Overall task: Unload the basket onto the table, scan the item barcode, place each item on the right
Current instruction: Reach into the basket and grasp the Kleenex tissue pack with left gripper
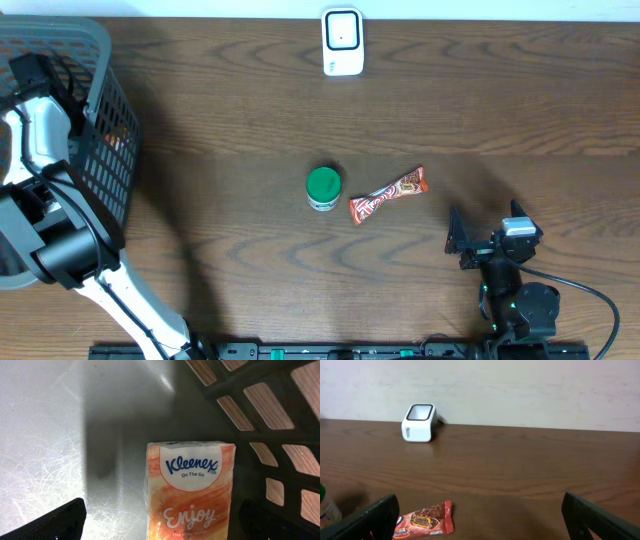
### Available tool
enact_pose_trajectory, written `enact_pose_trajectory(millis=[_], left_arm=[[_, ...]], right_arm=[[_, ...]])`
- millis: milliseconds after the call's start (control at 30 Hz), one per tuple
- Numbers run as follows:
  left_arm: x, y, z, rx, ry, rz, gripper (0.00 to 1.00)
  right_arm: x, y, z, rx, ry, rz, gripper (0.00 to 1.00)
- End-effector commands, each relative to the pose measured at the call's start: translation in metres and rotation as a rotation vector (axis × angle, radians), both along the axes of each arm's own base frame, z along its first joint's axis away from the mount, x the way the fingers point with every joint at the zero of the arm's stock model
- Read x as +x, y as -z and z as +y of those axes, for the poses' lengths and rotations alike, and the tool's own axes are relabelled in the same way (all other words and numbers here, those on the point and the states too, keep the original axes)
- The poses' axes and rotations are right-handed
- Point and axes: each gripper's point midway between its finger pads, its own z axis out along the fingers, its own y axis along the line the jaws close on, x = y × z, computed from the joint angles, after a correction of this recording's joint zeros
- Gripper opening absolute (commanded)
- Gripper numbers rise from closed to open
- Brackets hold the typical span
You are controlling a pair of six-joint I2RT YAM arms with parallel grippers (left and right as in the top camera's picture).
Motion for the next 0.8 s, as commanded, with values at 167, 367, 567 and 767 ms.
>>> enact_pose_trajectory(millis=[167,367,567,767], left_arm=[[-0.004,0.019,-0.009,-0.028,-0.003,0.039,0.98],[-0.007,0.023,-0.011,-0.035,-0.003,0.051,0.98],[-0.012,0.028,-0.013,-0.042,-0.003,0.065,0.98],[-0.017,0.029,-0.010,-0.035,-0.011,0.085,0.67]], right_arm=[[0.000,0.001,-0.002,0.000,0.006,-0.001,0.99],[0.000,0.001,-0.002,0.000,0.006,-0.001,0.99],[0.000,0.001,-0.002,0.000,0.006,-0.001,0.99],[0.000,0.001,-0.002,-0.001,0.006,-0.001,0.99]])
